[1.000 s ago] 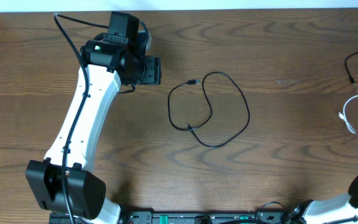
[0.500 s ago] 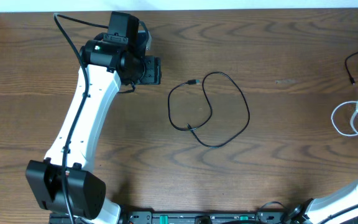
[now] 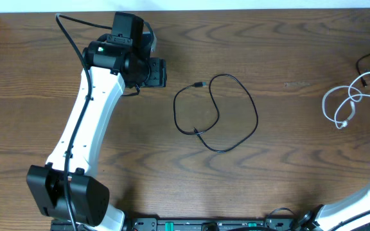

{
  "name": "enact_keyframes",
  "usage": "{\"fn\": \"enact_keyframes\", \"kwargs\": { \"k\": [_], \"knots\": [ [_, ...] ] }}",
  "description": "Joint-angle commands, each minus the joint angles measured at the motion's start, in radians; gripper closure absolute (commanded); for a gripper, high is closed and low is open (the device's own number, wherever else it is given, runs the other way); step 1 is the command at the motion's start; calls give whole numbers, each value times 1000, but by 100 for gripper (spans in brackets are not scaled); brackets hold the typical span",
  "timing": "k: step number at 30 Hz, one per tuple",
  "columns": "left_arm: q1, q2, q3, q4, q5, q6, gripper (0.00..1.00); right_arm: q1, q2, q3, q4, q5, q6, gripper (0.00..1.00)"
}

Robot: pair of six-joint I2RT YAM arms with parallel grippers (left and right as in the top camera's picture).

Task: Untangle cables
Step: 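Carry the white cable right and drop it at the table's right edge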

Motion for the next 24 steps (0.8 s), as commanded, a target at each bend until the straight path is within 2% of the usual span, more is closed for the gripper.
{"fn": "enact_keyframes", "kwargs": {
  "k": [1,4,5,6,7,8,15,24],
  "knots": [
    [-2,-1,-4,-6,12,-6,32,-1,-9,8,50,-93,14,1],
    [-2,-1,-4,-6,12,-6,32,-1,-9,8,134,-105,14,21],
    [-2,-1,-4,-6,12,-6,32,-1,-9,8,147,-106,-1,22],
    [-1,-1,-4,-6,12,-6,32,2,-9,8,150,-101,-20,16],
    [-1,-1,-4,-6,12,-6,32,3,-9,8,150,-85,-20,6],
    [-2,-1,-4,-6,12,-6,32,4,-9,8,149,-53,-20,1],
    [-1,0,-4,-6,12,-6,32,5,-9,8,-36,180,58,1],
    [-2,2,-4,-3,12,-6,32,5,-9,8,-495,462,330,1]
  ]
}}
